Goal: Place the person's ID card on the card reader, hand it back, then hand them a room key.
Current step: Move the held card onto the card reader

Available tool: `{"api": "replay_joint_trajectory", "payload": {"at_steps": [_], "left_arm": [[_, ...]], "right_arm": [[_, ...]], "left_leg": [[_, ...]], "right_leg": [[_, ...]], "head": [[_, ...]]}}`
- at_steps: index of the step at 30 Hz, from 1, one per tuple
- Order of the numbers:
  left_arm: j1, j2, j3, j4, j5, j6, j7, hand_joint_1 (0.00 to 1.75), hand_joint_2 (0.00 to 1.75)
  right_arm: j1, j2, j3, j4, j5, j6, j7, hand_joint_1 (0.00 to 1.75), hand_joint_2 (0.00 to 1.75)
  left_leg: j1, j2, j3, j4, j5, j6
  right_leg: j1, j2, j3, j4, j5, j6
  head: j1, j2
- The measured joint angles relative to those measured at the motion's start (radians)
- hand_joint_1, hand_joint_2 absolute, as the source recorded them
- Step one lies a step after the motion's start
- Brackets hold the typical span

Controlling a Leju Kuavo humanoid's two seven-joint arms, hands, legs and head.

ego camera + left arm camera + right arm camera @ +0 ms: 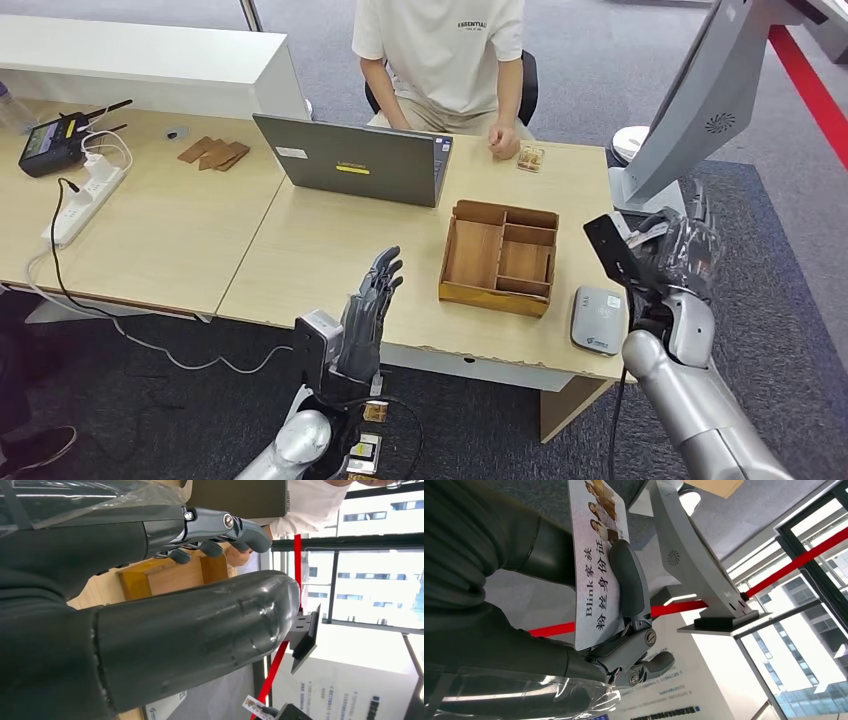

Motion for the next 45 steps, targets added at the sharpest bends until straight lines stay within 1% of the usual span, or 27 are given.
{"api": "replay_joint_trajectory", "payload": {"at_steps": [4, 8, 19, 25, 45], "left_arm": [[0.004, 0.001, 0.0, -0.008, -0.005, -0.001, 0.01, 0.0, 0.0], [0.005, 0.001, 0.0, -0.013, -0.01, -0.004, 0.015, 0.0, 0.0], [0.007, 0.001, 0.0, -0.025, -0.011, 0.004, 0.029, 0.0, 0.0], [0.008, 0.004, 0.0, -0.032, -0.013, 0.008, 0.033, 0.0, 0.0], [0.016, 0.011, 0.0, -0.047, -0.013, 0.01, 0.045, 0.0, 0.0]], "right_arm": [[0.012, 0.007, -0.011, 0.004, -0.054, 0.0, -0.029, 1.75, 1.75], [0.015, 0.02, -0.01, 0.018, -0.07, 0.003, -0.037, 1.75, 1.75], [0.015, 0.08, 0.026, 0.124, -0.099, 0.056, -0.011, 1.75, 1.75], [0.02, 0.1, 0.048, 0.188, -0.115, 0.076, 0.001, 1.75, 1.75], [0.036, 0.105, 0.078, 0.284, -0.139, 0.085, 0.018, 1.75, 1.75]], "left_leg": [[0.0, 0.0, 0.0, 0.0, 0.0, 0.0], [0.0, 0.0, -0.001, 0.0, 0.0, 0.0], [0.0, 0.0, -0.001, 0.0, 0.0, 0.0], [0.0, 0.0, -0.001, 0.0, 0.0, 0.0], [0.0, 0.0, -0.001, 0.0, 0.0, 0.0]], "right_leg": [[0.0, 0.0, 0.0, 0.0, 0.0, 0.0], [0.0, 0.0, 0.0, 0.0, 0.0, 0.0], [0.0, 0.0, 0.0, 0.0, 0.0, 0.0], [0.0, 0.0, 0.0, 0.0, 0.0, 0.0], [0.0, 0.0, -0.001, 0.0, 0.0, 0.0]], "head": [[0.0, 0.0], [0.0, 0.0], [0.0, 0.0], [0.0, 0.0], [0.0, 0.0]]}}
